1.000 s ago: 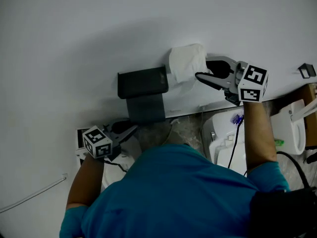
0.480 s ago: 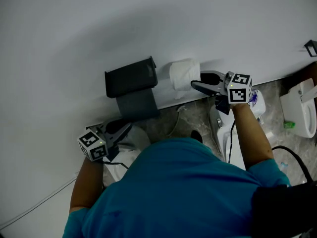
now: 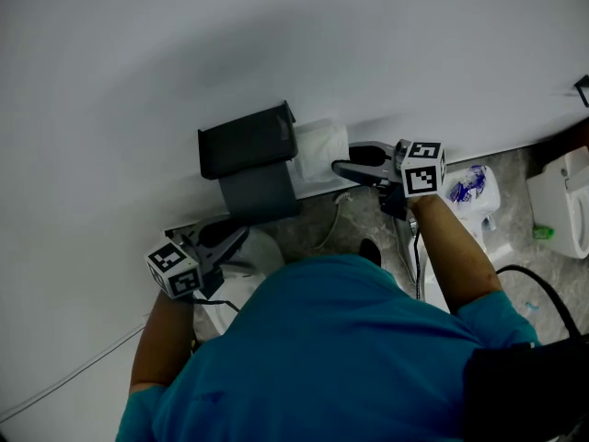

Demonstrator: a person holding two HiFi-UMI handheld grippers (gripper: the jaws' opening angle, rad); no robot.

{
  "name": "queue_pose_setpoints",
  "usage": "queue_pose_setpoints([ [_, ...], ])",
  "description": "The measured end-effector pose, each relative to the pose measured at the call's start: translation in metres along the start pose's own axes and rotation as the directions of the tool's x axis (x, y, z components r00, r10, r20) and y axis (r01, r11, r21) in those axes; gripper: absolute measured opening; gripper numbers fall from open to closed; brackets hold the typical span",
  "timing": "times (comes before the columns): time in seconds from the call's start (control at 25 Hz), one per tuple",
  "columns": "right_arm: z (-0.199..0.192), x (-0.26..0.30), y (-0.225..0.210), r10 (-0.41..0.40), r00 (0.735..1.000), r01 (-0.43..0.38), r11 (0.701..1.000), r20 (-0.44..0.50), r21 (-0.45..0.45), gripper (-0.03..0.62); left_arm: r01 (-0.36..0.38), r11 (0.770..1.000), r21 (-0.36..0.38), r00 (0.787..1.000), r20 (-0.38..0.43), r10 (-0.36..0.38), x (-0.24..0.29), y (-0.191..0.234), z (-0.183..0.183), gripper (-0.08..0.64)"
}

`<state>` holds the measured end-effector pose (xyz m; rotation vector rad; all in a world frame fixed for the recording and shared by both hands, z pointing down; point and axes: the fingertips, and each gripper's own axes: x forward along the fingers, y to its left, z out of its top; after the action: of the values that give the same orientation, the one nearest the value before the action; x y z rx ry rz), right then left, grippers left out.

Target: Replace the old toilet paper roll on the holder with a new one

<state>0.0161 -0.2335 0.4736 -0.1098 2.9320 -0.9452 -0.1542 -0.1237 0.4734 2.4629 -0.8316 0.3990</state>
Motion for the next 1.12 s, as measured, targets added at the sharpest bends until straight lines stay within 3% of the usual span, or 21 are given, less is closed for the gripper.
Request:
queue_pose_setpoints([
  [0.52, 0.013, 0.018, 0.009, 0.046, 0.997, -0.048, 0.998, 0.057, 0.032, 0.143, -0.007, 1.0, 0.004, 1.0, -0.013, 0.007, -0.001, -0.006, 0.004, 0.074],
  [1.12, -0.001, 0.059, 0.01, 0.034, 0.999, -0.034, 0.999, -0.018, 0.02, 0.143, -0.004, 1.0, 0.002, 1.0, -0.008, 0.004, 0.001, -0.002, 0.001, 0.074],
])
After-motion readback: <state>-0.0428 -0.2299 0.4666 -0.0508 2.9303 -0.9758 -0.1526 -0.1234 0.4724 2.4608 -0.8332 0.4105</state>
